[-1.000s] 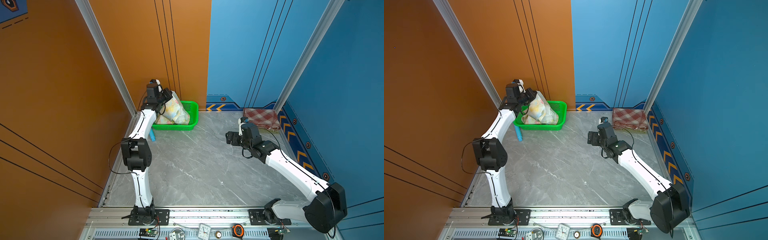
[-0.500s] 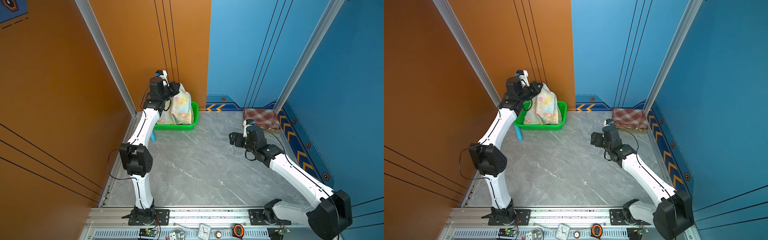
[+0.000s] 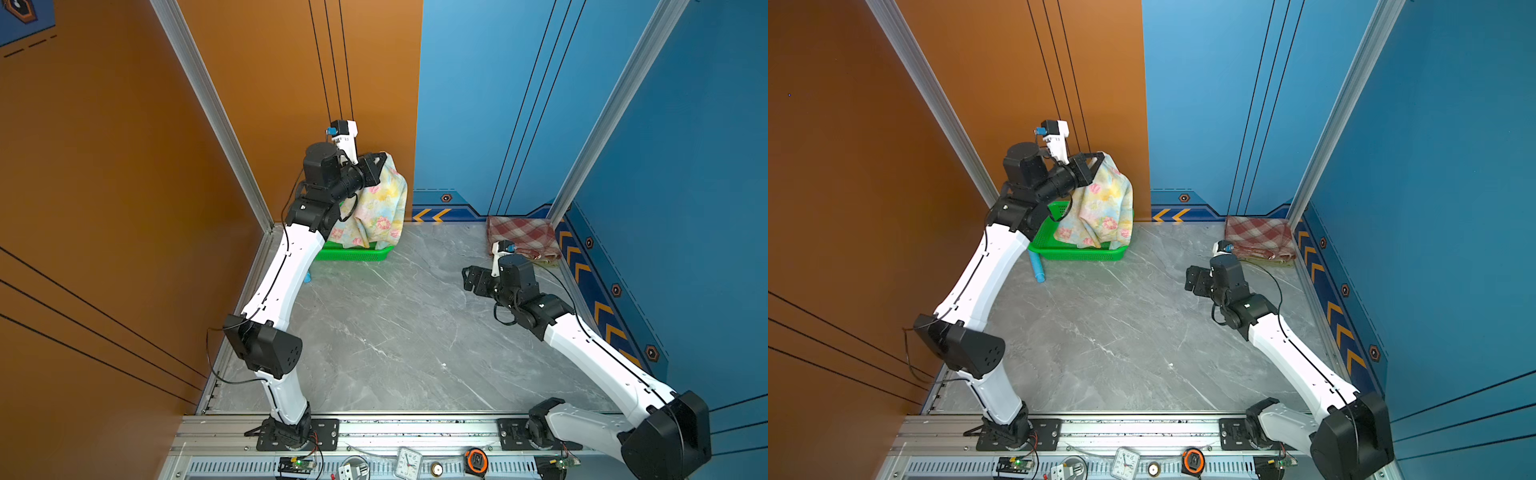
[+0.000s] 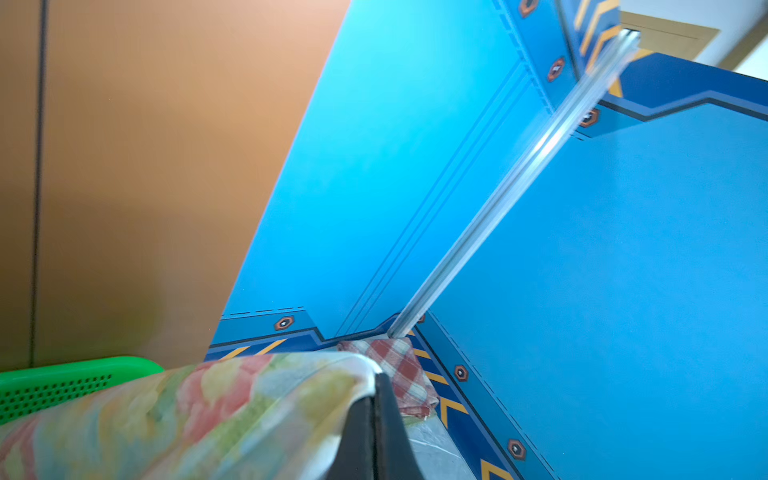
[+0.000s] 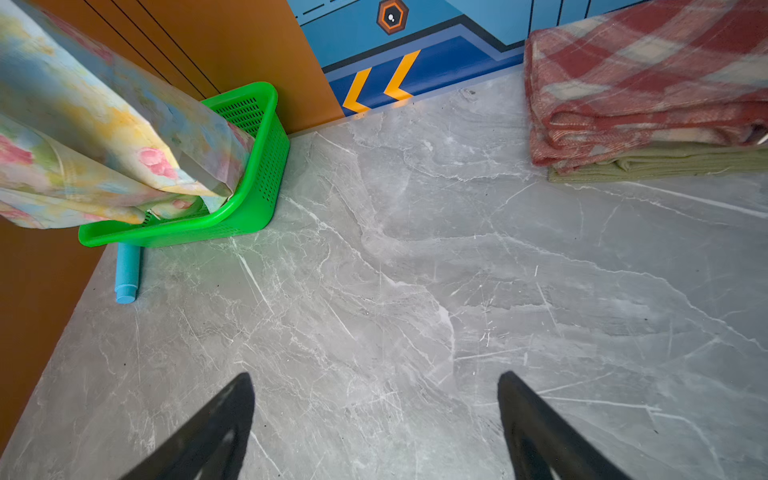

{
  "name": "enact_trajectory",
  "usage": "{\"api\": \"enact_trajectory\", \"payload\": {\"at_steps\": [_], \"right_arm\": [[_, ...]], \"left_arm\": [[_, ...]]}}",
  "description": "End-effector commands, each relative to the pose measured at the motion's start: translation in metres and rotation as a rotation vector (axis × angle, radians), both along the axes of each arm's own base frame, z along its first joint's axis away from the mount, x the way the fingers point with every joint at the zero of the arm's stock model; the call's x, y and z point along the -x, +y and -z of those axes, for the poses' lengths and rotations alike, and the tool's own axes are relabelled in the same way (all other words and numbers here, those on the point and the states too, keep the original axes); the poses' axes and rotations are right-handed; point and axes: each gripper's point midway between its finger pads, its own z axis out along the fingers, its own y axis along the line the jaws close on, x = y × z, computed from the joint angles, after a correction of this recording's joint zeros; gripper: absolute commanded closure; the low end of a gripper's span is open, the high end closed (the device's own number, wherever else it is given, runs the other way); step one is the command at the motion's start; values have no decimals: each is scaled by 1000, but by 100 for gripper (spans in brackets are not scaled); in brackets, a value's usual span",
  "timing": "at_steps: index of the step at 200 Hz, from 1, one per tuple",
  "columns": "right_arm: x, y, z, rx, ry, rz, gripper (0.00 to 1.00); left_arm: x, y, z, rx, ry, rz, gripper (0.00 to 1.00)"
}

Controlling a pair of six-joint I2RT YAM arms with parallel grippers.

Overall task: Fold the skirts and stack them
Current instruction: 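Lift the floral skirt out of the basket with the left gripper, then lay the floral skirt flat on the table with the left gripper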

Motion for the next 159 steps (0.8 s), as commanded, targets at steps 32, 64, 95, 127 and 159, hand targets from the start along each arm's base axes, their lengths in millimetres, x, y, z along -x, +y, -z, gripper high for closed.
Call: {"api": "enact_trajectory", "payload": {"at_steps": [32,64,95,127,159], "right_arm": [[4,-16,-12,-23,-40,45,9],[13,-38,-14,-22,-34,108,8],[27,-49,-10,14,0,110,8],[42,-46,11,38,93,72,9],[55,-33,43,71,211,14,9]], "left_arm": [[80,-71,46,-101,38,155,100],[96,-108,176,-185,342,181,84],[138,-114,289,-435,560,163,25],[161,-78,336,-552,671,83,17],[165,-25,365,-595,785,-47,15]]}}
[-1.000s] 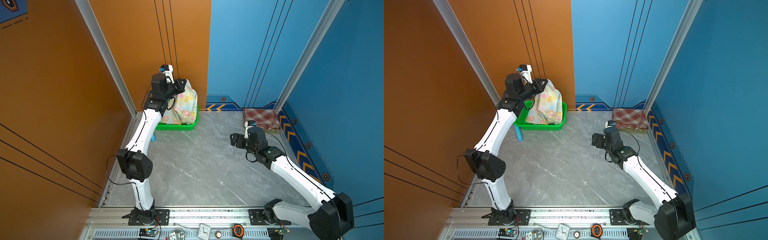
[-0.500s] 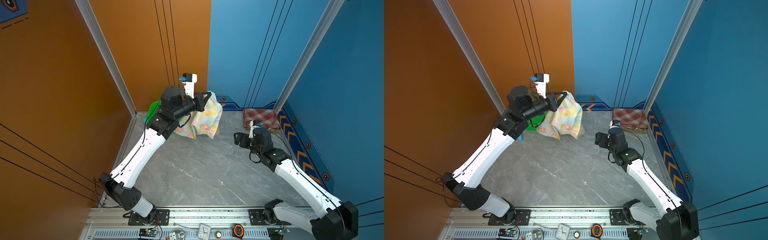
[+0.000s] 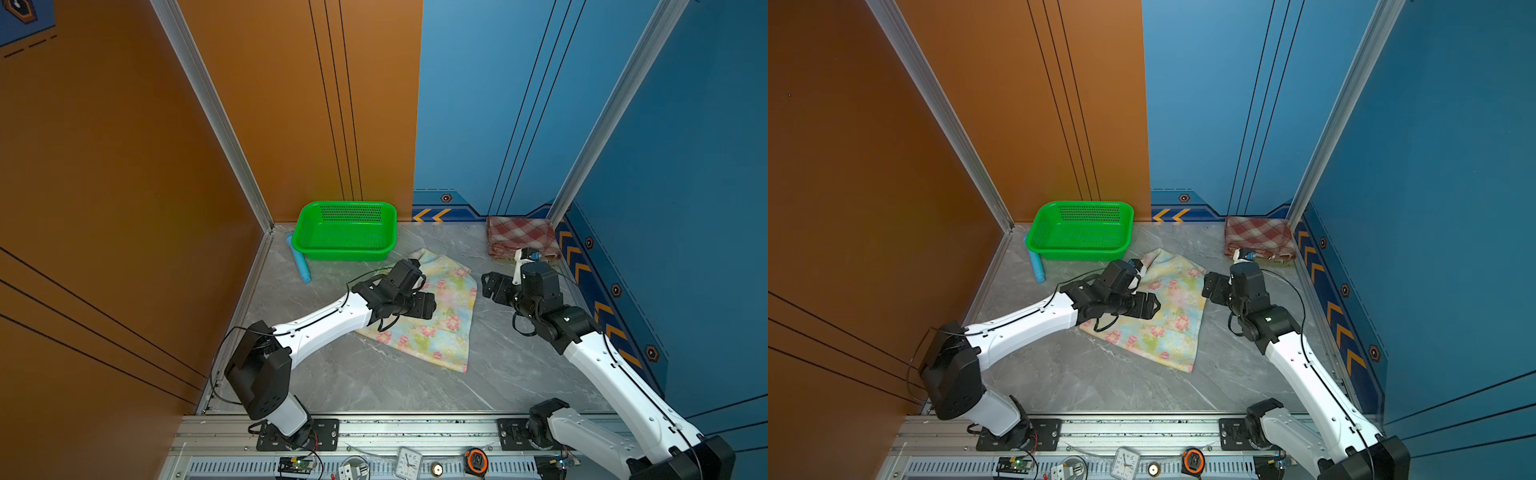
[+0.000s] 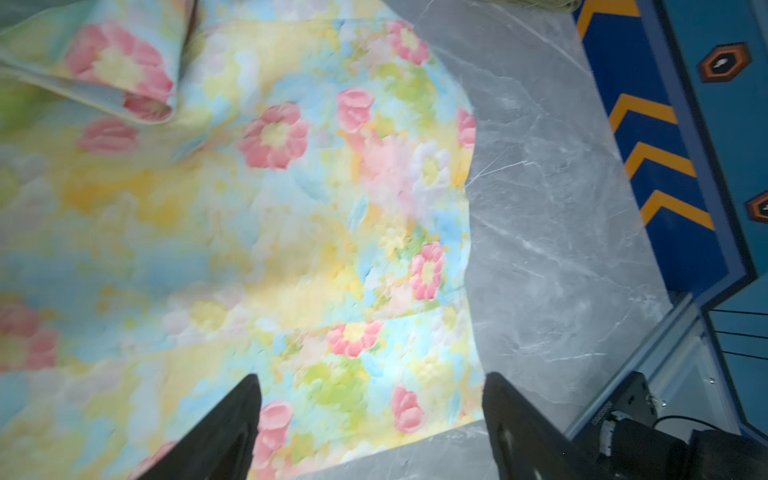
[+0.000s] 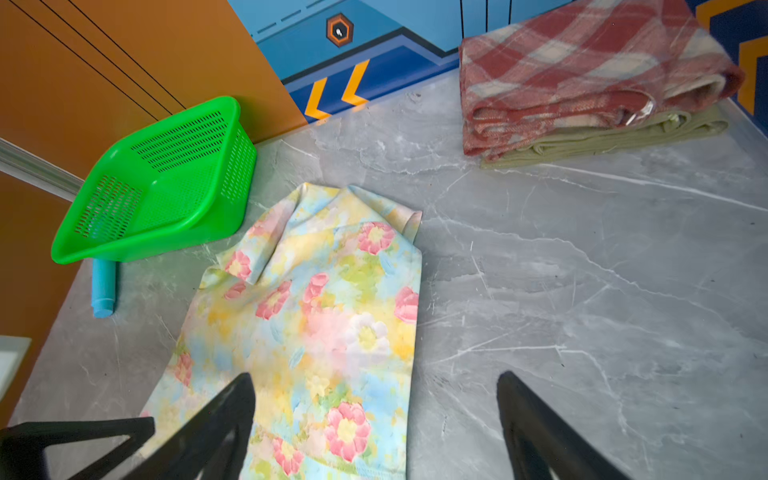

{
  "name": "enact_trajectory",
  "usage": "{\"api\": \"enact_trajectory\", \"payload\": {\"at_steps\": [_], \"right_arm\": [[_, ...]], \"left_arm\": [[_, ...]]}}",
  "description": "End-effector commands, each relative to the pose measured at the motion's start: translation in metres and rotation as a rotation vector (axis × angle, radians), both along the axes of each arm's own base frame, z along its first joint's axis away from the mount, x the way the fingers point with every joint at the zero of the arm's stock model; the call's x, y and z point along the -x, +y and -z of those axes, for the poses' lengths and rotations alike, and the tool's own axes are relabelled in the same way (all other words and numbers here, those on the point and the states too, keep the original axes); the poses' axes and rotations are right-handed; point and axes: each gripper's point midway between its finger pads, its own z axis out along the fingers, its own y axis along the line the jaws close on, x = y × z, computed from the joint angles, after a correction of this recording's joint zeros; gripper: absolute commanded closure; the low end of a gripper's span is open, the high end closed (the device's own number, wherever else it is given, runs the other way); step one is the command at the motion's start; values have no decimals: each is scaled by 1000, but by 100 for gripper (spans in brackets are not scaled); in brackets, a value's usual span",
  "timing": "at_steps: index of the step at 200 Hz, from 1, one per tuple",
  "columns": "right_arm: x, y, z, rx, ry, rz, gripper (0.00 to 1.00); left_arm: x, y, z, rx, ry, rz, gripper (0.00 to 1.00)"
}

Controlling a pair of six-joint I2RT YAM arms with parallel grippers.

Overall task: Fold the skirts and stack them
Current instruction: 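Lay the floral skirt flat on the table with the left gripper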

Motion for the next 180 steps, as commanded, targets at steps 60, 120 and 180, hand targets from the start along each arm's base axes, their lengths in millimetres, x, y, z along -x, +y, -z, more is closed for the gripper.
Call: {"api": "enact_trajectory", "payload": {"at_steps": [60,120,180], "right_arm": [[65,45,108,75,393,-145,11],[118,46,156,97,535,-133,14],[140,63,178,63,585,-158,19]], "left_arm": [[12,131,51,-214,165,-325,15],[31,173,88,-283,252,-412,17],[25,177,111,-305,253,-422,18]]}}
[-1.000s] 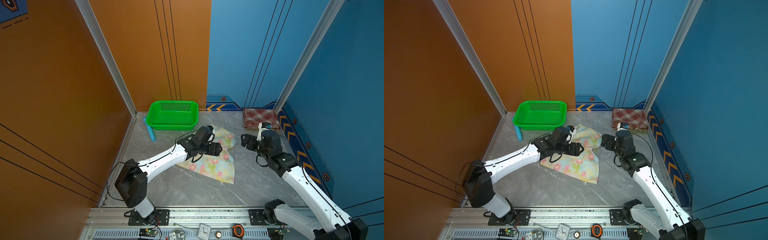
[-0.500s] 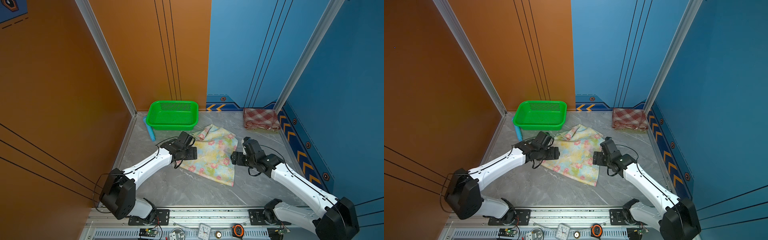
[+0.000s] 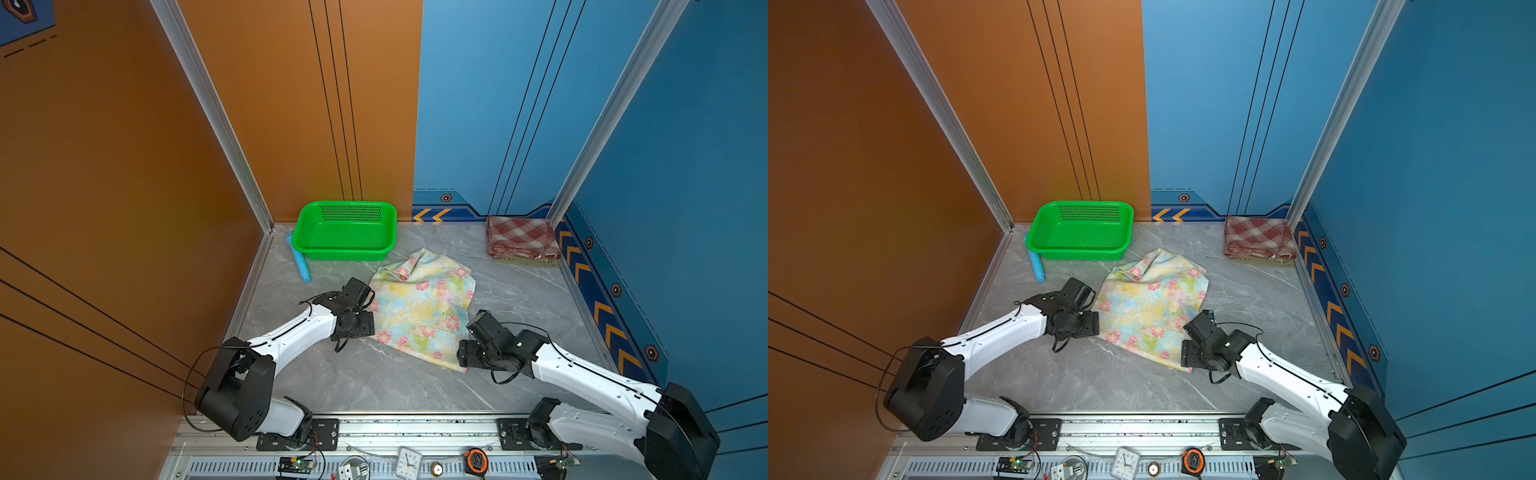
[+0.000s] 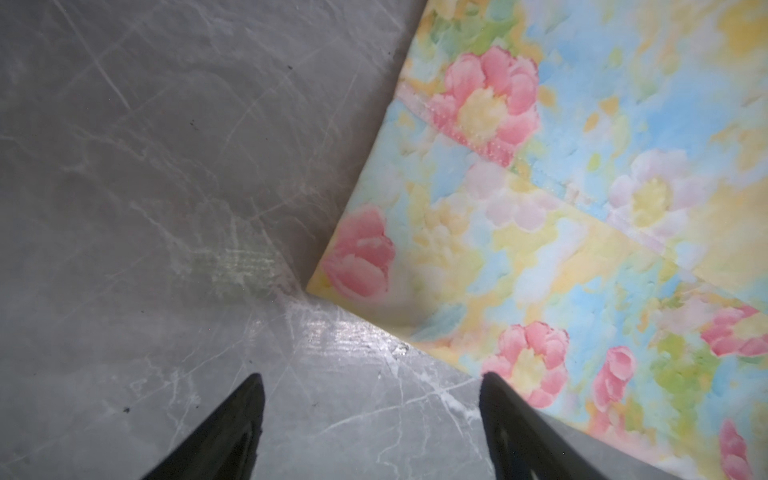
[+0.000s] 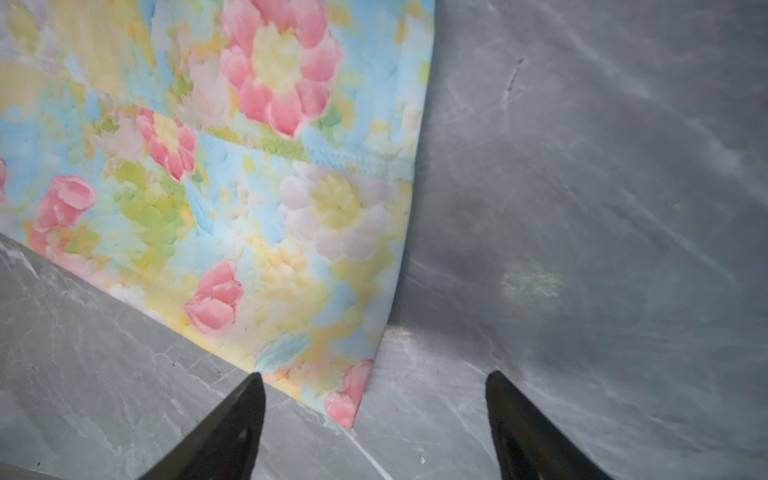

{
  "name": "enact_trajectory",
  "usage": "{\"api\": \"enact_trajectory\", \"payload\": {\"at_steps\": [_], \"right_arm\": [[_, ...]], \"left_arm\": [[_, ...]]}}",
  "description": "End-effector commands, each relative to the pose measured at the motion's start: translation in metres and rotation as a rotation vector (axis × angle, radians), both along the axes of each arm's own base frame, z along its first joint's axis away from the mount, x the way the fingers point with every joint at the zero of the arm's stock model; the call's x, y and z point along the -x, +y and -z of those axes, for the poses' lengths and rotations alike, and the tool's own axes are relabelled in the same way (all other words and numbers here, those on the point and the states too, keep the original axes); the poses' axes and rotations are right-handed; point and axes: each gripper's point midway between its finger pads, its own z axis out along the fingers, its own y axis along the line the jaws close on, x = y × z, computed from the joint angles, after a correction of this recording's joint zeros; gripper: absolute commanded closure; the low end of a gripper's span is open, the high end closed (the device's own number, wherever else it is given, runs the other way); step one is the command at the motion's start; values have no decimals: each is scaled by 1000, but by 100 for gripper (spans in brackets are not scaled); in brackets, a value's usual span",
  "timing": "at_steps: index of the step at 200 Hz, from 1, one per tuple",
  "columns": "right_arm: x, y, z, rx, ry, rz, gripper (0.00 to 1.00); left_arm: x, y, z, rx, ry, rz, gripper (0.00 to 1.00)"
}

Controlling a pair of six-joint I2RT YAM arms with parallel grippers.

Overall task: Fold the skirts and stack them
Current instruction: 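Lay the floral skirt flat on the table with the left gripper, then grasp the floral skirt's near corners with both grippers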

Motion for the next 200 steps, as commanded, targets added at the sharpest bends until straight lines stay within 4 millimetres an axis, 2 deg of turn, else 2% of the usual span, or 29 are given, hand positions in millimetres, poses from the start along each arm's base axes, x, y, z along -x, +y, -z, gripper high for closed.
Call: {"api": "enact_trajectory", "payload": {"at_steps": [1,23,35,40,48,53,64,79,96,114,141,144,149,200], "right_arm": [[5,1,11,-16,22,46,19],[9,14,22,-67,62,47,26],[8,21,25,-99,60,49,33],[6,26,25,-123,49,47,35],[3,33,26,-160,33,43,40],[-1,38,24,-180,21,40,48],[-8,45,18,-197,3,20,75],[-19,50,0,-179,-39,-17,100],[-28,46,-26,-137,-97,-38,100],[-37,35,-61,-119,-190,-23,100],[-48,16,-124,-121,-339,5,100],[-49,14,-131,-120,-357,5,100],[-51,10,-143,-118,-388,11,100],[-72,-21,-271,-128,-662,50,100]], "left_arm": [[-4,7,10,-30,-10,-22,18],[-6,7,21,-29,-4,-26,20],[-12,5,26,-19,-22,-29,27],[-15,3,27,-9,-33,-28,34],[-21,0,29,6,-52,-28,54],[-24,-2,31,10,-56,-31,69],[-33,-7,27,13,-73,-21,100],[-44,-10,6,-2,-125,-3,100],[-53,-16,-27,9,-194,26,100],[-54,-20,-64,35,-252,50,100],[-44,-21,-118,82,-360,79,100],[-46,-24,-134,98,-394,81,100],[-45,-23,-147,108,-421,82,100],[-30,-22,-256,235,-662,107,100]]}}
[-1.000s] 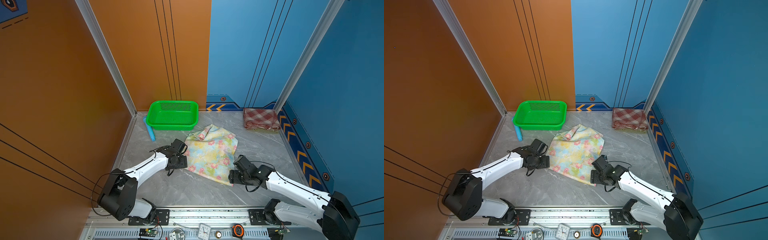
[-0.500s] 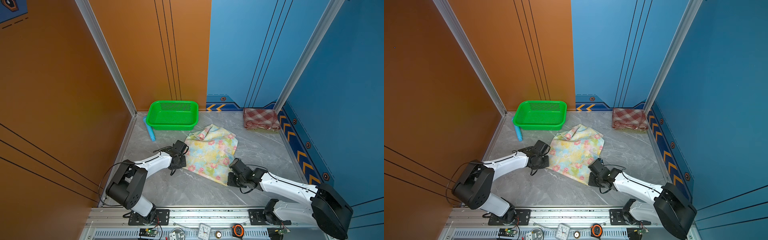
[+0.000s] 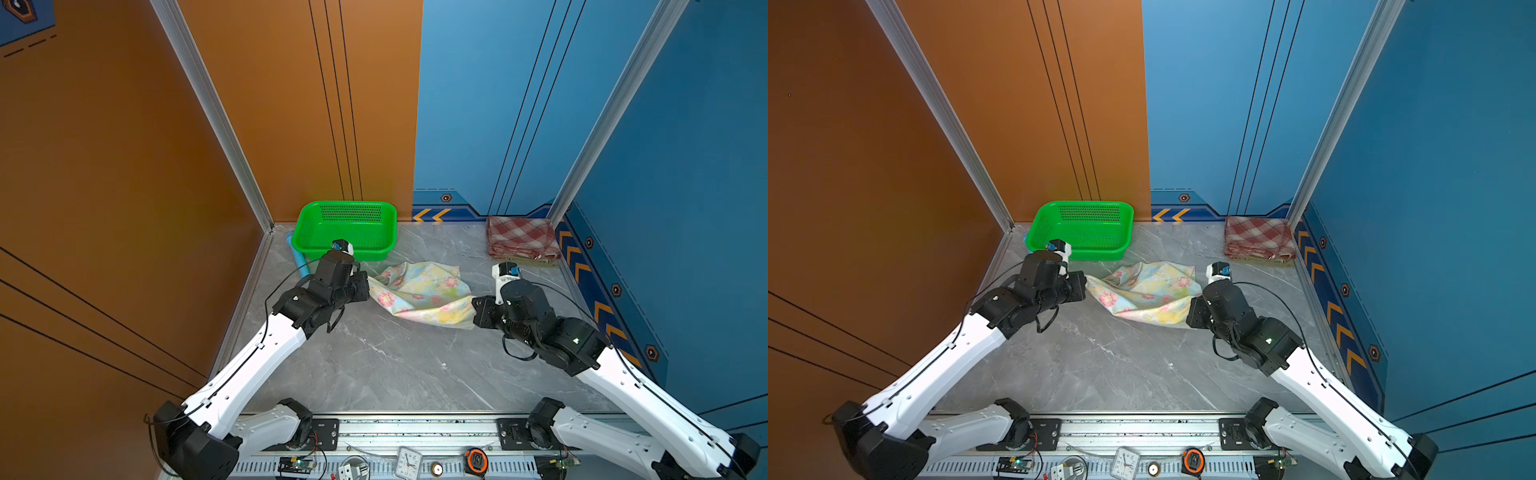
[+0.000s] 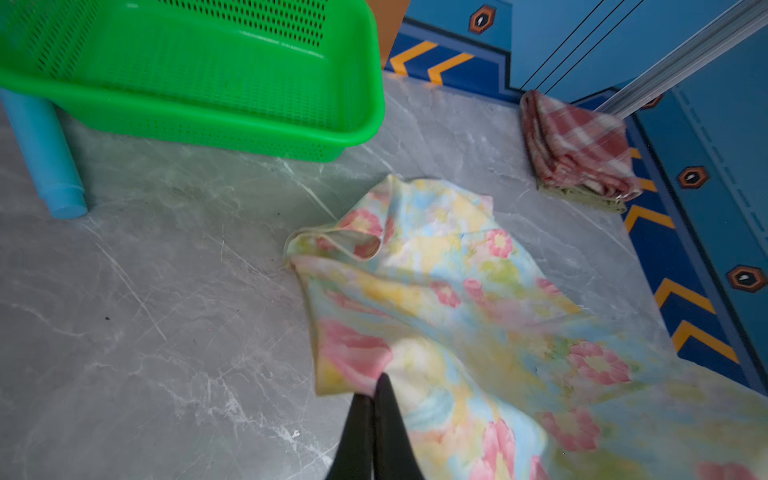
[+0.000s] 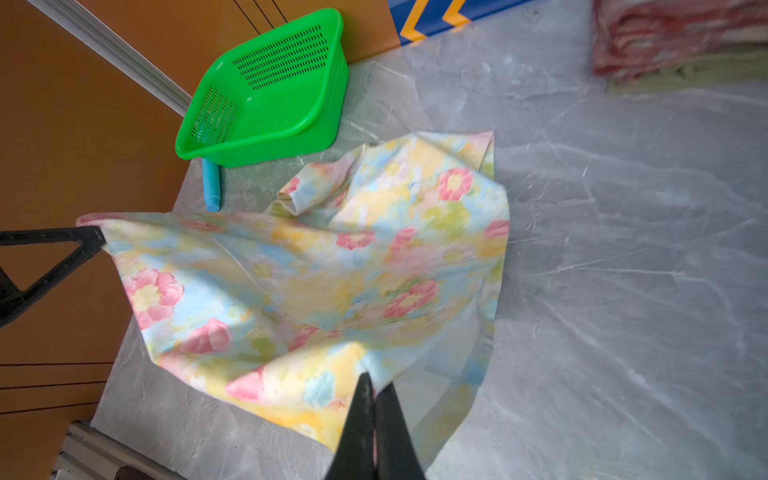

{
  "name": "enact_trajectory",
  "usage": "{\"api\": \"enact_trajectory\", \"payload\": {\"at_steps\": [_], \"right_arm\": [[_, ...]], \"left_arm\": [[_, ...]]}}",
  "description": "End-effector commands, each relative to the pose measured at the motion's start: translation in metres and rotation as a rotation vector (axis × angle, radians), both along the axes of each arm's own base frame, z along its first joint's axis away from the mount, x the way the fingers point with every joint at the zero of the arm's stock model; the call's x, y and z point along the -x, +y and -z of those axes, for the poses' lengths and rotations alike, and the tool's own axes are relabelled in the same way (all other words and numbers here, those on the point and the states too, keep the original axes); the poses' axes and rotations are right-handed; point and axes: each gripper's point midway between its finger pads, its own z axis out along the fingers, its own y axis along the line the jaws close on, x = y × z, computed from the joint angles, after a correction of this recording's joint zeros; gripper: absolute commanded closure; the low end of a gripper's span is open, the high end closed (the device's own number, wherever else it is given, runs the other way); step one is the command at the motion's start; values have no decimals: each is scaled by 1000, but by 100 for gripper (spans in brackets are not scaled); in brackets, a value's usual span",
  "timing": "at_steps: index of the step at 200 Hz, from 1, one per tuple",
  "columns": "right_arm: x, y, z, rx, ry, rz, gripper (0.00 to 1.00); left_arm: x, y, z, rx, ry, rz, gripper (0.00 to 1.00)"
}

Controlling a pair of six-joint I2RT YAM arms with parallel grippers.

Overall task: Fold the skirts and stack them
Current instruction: 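Grasp the floral skirt's near corners with both grippers, then lift the floral skirt's edge with both grippers and stretch it apart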

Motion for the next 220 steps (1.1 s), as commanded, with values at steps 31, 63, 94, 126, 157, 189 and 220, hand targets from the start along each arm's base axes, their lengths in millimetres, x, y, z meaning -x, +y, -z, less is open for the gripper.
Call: {"api": "enact_trajectory", "payload": {"at_steps": [31,63,94,126,157,189,220], "right_arm": [[-15,-27,-96,89,-190,42,100],[-21,-31,-117,98,-234,61,100],[-30,-43,-123,84,-231,96,100],[-36,-53,-126,64,-224,117,100],[-26,-62,-136,56,-247,128,100],[-3,-69,-137,56,-250,110,100],[29,-86,-127,73,-253,122,100]], "left_arm": [[17,5,-82,44,-168,38,100],[20,6,-98,42,-193,42,100],[15,0,-102,37,-189,62,100],[9,-7,-108,37,-194,74,100],[16,-10,-118,48,-211,95,100],[43,-16,-125,13,-258,132,100],[77,-20,-116,-5,-289,181,100]]}}
